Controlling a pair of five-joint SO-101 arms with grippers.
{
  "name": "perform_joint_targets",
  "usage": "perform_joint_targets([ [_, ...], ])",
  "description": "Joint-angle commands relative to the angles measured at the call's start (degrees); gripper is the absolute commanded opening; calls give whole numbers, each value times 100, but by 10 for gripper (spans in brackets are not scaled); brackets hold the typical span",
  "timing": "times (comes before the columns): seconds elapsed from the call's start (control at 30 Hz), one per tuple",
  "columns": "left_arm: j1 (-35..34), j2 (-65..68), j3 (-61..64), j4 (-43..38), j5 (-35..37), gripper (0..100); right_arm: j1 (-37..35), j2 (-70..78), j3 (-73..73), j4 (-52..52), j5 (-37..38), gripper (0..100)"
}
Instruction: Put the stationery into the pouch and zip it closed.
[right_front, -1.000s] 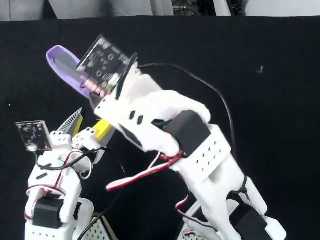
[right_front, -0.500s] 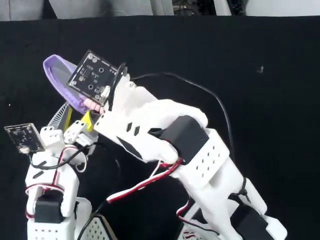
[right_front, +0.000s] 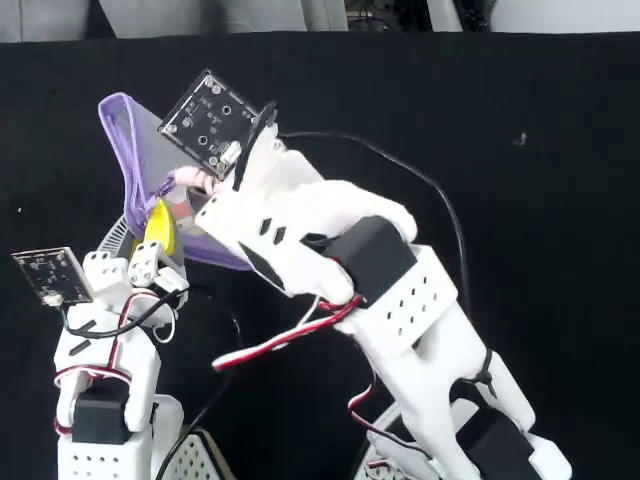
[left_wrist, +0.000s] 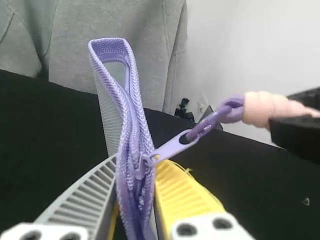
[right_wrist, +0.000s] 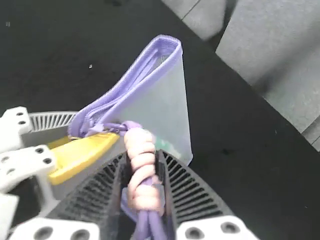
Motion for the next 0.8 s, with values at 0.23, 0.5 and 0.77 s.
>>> perform_joint_targets([
  [0.23, 901, 9, -479, 299, -826, 28, 765, -22, -40, -853, -53, 11],
  [0.5, 1376, 9, -1305, 1002, -1407, 28, 1160, -22, -22, -1011, -53, 11],
  [0.77, 1349, 9, -1332, 993, -1741, 28, 1626, -22, -13, -1266, -53, 11],
])
